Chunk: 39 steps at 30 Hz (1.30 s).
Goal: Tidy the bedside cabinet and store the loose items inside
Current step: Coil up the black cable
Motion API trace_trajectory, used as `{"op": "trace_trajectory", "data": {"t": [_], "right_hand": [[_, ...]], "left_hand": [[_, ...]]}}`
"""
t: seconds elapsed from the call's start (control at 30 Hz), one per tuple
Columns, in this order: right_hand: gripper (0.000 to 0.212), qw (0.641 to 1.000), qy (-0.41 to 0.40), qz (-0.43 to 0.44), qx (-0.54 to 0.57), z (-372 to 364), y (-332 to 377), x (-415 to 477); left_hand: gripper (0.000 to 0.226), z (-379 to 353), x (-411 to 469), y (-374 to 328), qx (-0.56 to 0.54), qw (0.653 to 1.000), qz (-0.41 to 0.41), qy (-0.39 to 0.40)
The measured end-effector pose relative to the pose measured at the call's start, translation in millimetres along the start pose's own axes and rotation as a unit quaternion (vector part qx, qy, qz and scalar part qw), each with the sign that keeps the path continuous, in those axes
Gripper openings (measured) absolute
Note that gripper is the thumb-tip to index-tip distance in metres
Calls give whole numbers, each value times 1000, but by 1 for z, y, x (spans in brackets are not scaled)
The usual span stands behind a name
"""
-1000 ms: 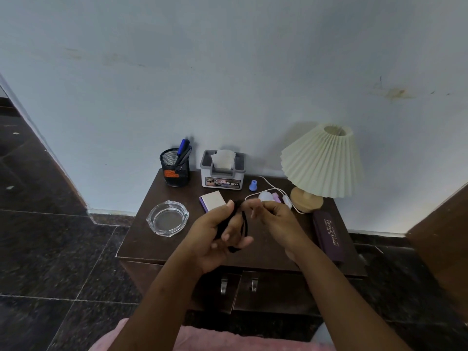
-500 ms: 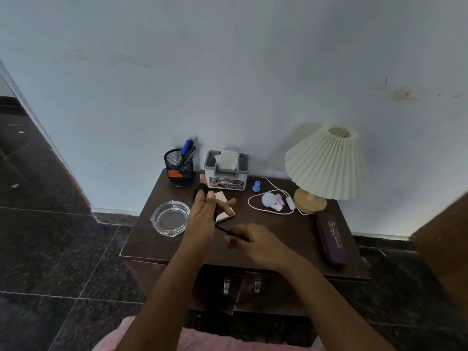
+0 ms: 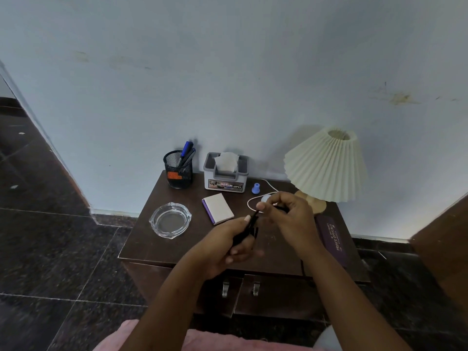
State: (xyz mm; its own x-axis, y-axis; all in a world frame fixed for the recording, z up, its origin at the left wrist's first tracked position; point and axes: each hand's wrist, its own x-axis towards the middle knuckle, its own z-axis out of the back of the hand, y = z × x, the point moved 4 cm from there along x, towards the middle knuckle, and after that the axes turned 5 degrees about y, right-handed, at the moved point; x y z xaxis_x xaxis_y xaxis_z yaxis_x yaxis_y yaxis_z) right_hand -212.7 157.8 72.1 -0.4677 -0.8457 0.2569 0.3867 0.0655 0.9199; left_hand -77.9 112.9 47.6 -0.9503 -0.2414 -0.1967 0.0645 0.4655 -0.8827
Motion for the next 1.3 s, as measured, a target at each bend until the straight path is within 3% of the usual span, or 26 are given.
{"op": "trace_trajectory", "data": {"t": [0.1, 0.17, 0.27, 0.37, 0.5, 0.63, 0.7, 0.77, 0.9, 0.97, 1.03, 1.1, 1.2, 1.3], "right_hand": [[25, 997, -55, -62, -8, 5, -15, 3], [25, 994, -48, -94, -12, -1, -23, 1], [29, 989, 48, -135, -34, -25, -29, -6], [34, 977, 147, -123, -93, -51, -29, -12], [35, 957, 237, -84, -143, -72, -21, -21], [21, 931, 296, -24, -214, -78, -6, -28], [16, 921, 301, 12, -247, -76, 3, -32], [22, 902, 306, 56, -300, -74, 11, -35], [23, 878, 318, 114, -340, -73, 23, -38], [22, 882, 295, 141, -340, -66, 29, -35], [22, 902, 257, 135, -320, -48, 29, -27], [20, 925, 215, 116, -291, -27, 23, -18], [18, 932, 164, 120, -300, -14, 15, -10], [18, 925, 129, 119, -337, -21, 10, -10]], "left_hand": [[47, -2, -8, -7, -65, 997, -2, 42], [46, 0, -9, -10, -123, 991, -32, 41], [44, 8, -5, -14, -202, 973, -107, -17], [41, 21, -4, -19, -208, 950, -191, -130], [38, 44, -11, -27, -106, 920, -254, -280], [30, 59, -16, -26, 72, 891, -228, -386], [23, 60, -12, -21, 134, 892, -185, -389], [29, 62, -7, -13, 206, 882, -124, -405], [26, 65, -2, -2, 392, 822, 20, -412], [29, 65, -2, 2, 379, 858, 60, -343], [32, 52, -4, 8, 268, 934, 90, -219], [36, 34, -6, 10, 172, 972, 106, -118], [45, 20, -7, 5, 20, 994, 82, -69], [47, 17, -9, 1, -45, 993, 86, -60]]}}
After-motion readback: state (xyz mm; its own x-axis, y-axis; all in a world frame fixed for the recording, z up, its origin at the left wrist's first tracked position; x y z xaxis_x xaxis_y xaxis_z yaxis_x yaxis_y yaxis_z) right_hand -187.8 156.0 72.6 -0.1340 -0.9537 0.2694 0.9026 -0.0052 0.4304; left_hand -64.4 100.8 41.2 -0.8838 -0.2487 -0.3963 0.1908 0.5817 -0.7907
